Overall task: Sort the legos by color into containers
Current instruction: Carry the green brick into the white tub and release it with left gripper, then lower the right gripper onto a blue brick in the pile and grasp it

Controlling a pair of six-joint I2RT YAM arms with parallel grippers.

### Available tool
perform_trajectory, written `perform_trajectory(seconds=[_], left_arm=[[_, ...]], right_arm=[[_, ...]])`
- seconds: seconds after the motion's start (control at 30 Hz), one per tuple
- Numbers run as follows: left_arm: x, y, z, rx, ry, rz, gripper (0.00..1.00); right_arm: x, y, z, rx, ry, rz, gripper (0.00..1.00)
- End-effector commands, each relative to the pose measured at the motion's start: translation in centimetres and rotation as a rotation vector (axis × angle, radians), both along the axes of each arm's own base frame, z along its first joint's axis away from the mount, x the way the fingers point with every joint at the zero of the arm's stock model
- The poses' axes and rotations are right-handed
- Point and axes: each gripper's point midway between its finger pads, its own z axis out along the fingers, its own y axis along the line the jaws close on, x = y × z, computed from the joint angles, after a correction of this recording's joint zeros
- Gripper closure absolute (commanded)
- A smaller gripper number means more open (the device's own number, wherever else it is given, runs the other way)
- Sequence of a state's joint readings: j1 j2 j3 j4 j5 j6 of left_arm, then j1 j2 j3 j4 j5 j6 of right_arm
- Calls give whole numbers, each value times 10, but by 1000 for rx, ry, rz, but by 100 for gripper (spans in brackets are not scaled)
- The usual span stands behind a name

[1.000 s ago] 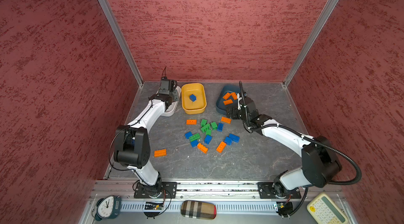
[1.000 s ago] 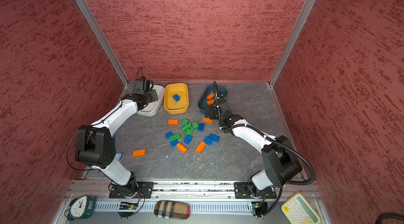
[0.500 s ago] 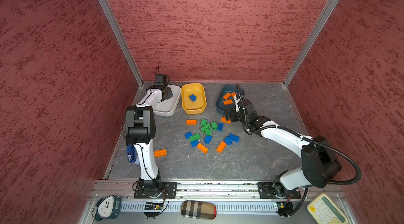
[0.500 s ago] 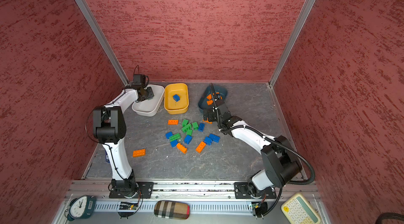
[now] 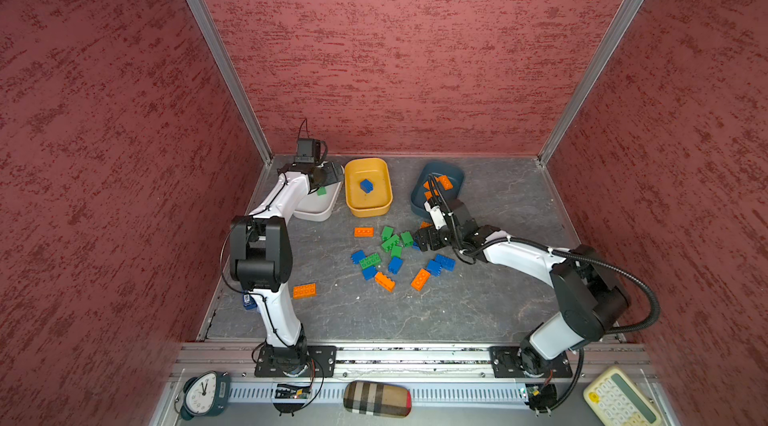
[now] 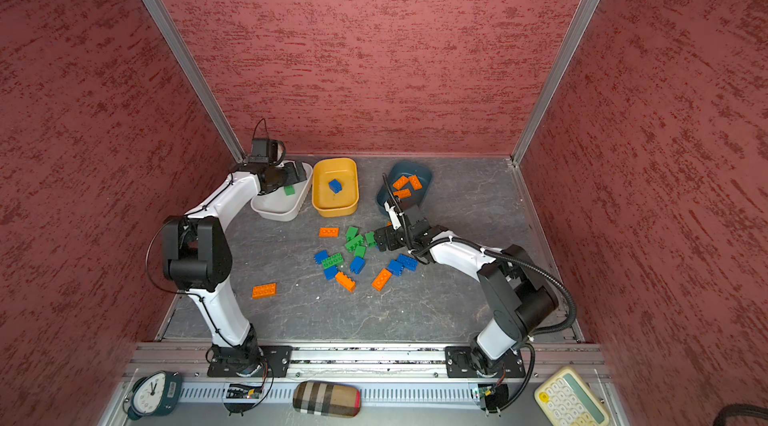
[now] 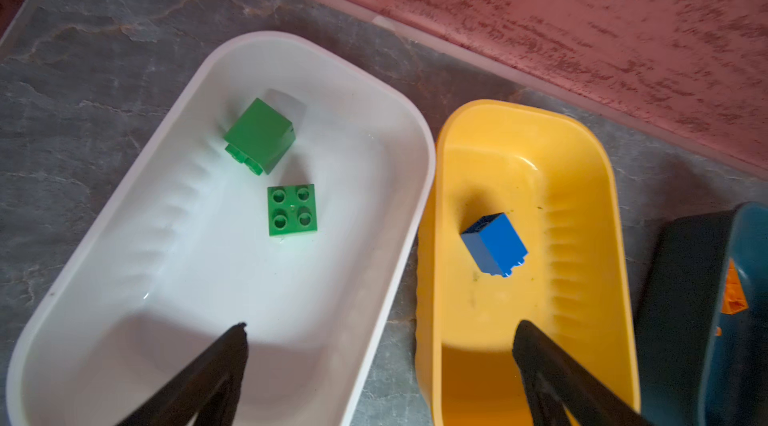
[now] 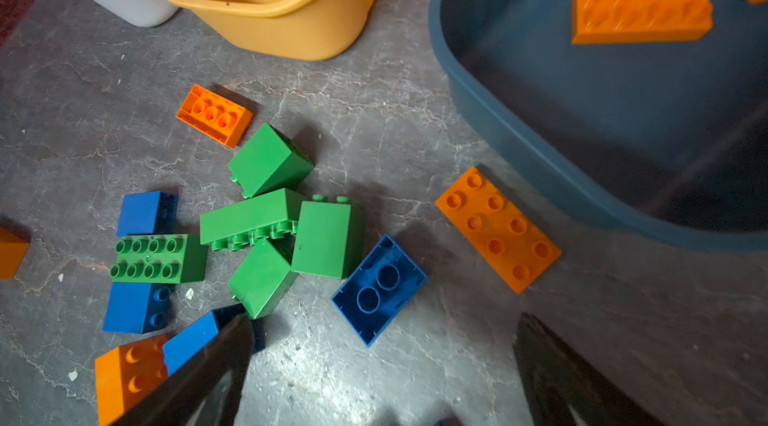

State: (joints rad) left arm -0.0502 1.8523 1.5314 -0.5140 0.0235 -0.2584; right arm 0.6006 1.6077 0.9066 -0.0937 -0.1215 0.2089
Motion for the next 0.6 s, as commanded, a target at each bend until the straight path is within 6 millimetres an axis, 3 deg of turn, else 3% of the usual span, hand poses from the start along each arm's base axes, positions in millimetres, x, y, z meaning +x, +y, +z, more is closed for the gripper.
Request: perform_trajectory(seconds=[0.0, 0.17, 0.3, 0.43, 0.57], left_arm=[[-8, -13, 23, -21, -65, -9, 1], [-30, -33, 22, -64, -52, -33, 1], [-47, -33, 22, -50, -44, -10, 1], [-58, -23, 25, -57, -71, 54, 0], [-62, -32, 28, -99, -105, 7, 1]], right_arm=[[-9, 23, 6, 20, 11, 42, 2], [-46, 55, -11, -45, 30, 244, 1], [-66, 77, -19, -65, 27, 373, 4], [-74, 92, -23, -74, -26, 467, 14], [-69, 99, -29, -144, -65, 486, 22]])
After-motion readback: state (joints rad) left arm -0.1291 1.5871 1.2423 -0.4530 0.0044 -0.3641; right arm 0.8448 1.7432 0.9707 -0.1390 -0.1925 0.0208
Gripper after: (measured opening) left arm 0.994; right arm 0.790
